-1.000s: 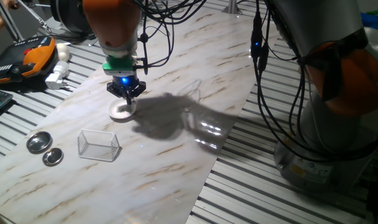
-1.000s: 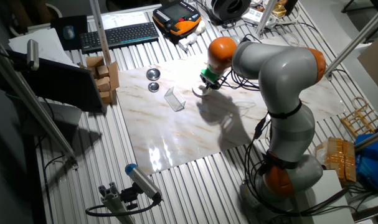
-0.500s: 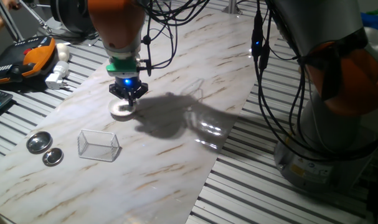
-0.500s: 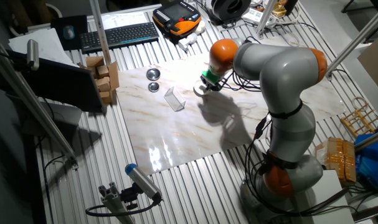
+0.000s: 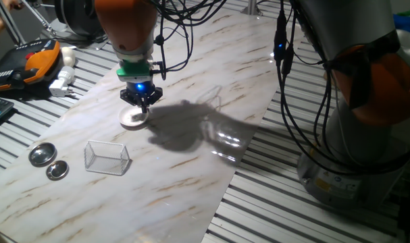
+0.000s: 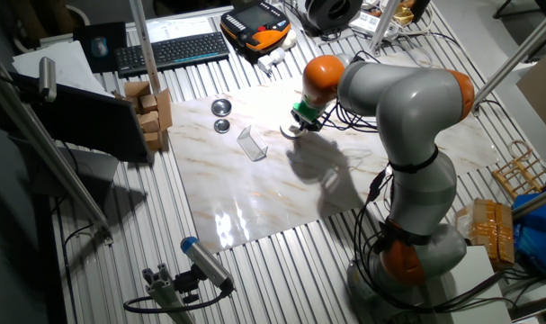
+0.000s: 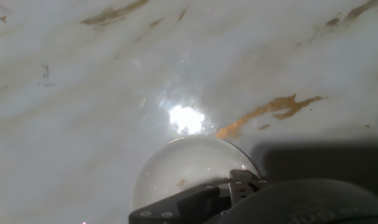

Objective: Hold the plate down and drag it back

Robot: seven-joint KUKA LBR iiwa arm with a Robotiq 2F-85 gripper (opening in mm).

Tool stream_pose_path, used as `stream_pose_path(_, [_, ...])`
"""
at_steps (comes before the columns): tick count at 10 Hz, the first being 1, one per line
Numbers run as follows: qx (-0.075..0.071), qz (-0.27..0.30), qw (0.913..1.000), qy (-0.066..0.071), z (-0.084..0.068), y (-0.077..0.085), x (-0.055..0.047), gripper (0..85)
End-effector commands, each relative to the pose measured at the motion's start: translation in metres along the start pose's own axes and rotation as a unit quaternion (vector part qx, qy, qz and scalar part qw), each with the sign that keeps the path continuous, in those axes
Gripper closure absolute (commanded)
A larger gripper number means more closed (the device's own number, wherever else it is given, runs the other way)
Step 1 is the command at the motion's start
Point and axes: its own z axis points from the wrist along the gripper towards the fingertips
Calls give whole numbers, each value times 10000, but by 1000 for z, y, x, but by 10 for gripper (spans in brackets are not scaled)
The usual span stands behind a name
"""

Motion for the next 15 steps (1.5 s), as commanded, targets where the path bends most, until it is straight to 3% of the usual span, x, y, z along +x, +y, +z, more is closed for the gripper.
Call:
stream_pose_path(1, [-19,16,10000,-36,0,1,0,850])
stream_pose_path(3, [13,-23,9999,-142,3,3,-6,850])
stream_pose_path(6, [-23,-49,9999,-129,10,3,-12,850])
stream_pose_path(15, [0,-189,9996,-188,9,-4,-25,850])
